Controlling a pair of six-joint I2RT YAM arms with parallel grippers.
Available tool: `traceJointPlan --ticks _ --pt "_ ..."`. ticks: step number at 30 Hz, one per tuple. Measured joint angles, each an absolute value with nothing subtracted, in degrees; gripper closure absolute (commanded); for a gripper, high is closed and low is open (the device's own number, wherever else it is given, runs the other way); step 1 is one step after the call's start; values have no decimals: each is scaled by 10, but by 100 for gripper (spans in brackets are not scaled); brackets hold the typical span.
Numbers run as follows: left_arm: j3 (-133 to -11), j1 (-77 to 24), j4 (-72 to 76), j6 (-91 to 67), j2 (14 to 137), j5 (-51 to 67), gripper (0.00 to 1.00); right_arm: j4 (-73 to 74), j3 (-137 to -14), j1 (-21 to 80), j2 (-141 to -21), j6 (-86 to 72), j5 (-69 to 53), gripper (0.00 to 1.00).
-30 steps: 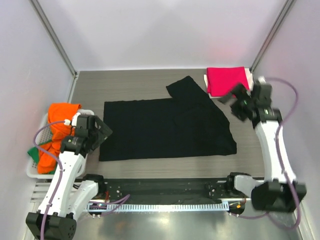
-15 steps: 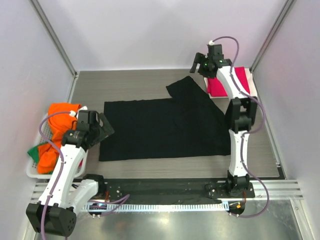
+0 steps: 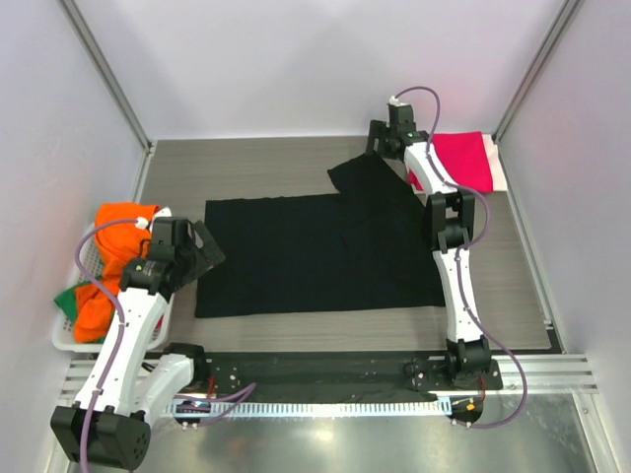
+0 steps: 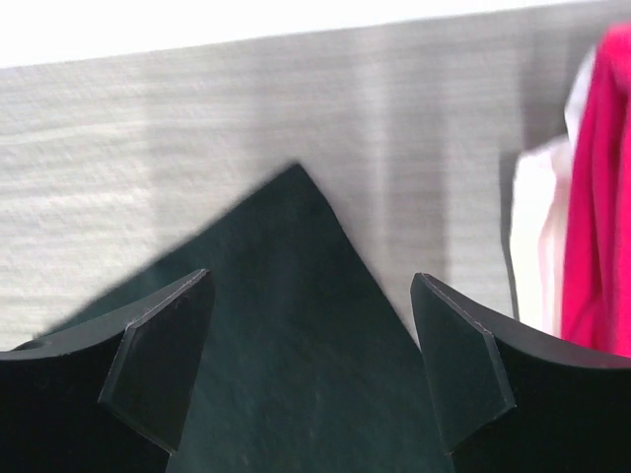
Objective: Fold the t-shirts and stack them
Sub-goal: Fold the tshirt
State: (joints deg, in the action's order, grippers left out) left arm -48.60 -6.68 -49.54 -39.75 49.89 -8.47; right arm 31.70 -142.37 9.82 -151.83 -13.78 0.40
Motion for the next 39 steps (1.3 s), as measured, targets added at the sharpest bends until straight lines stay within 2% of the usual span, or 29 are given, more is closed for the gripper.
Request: traceJointPlan --ticks 7,12,14,15,16,17,19,20,22,31,35,39 --pt "-486 -67 -495 -397 498 -83 2 257 -1454 118 -1554 -121 45 14" --pt "-486 -67 -495 -397 496 -83 2 230 -1477 127 -1592 -120 70 28" --pt "-486 -67 -495 -397 495 -83 2 227 -1479 130 -1595 -122 70 36" --pt "-486 -67 -495 -397 494 -83 3 226 -1479 131 -1595 -123 70 43" --pt "-486 -67 -495 -397 493 -83 2 226 -1479 133 -1596 -123 70 56" --pt "-486 -67 -495 -397 493 -83 2 224 -1479 135 -1597 -121 71 64" --pt "-486 -67 -495 -397 492 -83 2 223 -1479 135 -1598 -125 74 74" --pt "-486 -67 -495 -397 492 -84 2 223 -1478 135 -1598 -126 75 86" --pt "-486 -67 -495 -397 492 -84 2 218 -1472 136 -1598 -126 81 97" --pt "-488 -67 -484 -398 523 -85 5 218 -1377 134 -1531 -124 125 99" --pt "-538 -68 -482 -400 620 -83 6 233 -1313 123 -1457 -123 136 99" --pt "-649 -69 -471 -399 756 -86 7 237 -1266 105 -1371 -123 145 99"
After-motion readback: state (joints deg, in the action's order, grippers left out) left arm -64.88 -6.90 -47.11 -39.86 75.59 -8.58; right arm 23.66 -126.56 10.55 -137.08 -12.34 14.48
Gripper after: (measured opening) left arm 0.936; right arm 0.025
